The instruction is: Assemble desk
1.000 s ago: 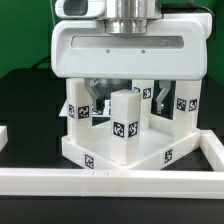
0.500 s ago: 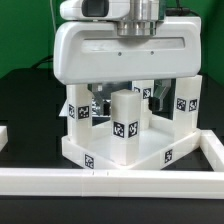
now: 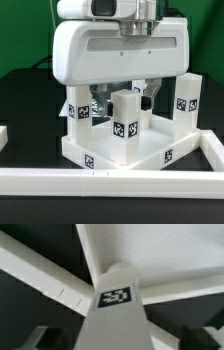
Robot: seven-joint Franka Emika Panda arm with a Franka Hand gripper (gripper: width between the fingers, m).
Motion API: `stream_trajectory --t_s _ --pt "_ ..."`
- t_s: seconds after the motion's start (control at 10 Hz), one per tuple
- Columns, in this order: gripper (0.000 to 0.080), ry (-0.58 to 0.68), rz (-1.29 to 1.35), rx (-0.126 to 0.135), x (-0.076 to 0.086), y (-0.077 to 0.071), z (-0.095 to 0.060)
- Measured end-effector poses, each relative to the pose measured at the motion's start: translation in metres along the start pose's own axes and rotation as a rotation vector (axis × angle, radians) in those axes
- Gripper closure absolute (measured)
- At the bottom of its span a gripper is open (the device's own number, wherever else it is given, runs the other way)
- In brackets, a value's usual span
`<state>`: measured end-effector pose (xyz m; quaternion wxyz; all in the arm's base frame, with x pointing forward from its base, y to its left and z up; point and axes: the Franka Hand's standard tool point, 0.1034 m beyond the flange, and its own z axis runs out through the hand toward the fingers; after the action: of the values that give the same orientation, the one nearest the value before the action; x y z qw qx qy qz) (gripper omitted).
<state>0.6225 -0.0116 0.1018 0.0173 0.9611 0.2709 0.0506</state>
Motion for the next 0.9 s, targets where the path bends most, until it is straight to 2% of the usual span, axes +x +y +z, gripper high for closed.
stream_trajectory --t_s 0.1,0.2,0.3,0.6,0.9 --pt "0.0425 0.0 0.0 0.0 -0.0001 0.0001 0.0001" --pt "0.0425 0.0 0.016 0.001 0.0 0.0 0.0" --pt "0.0509 0.0 0.029 0.001 -0.0002 0.0003 0.0001" --pt "0.0509 0.001 0.179 0.003 -0.0005 0.0006 0.0001" --pt "0.0509 0.0 0.532 0.011 -0.0027 0.0035 0.0007"
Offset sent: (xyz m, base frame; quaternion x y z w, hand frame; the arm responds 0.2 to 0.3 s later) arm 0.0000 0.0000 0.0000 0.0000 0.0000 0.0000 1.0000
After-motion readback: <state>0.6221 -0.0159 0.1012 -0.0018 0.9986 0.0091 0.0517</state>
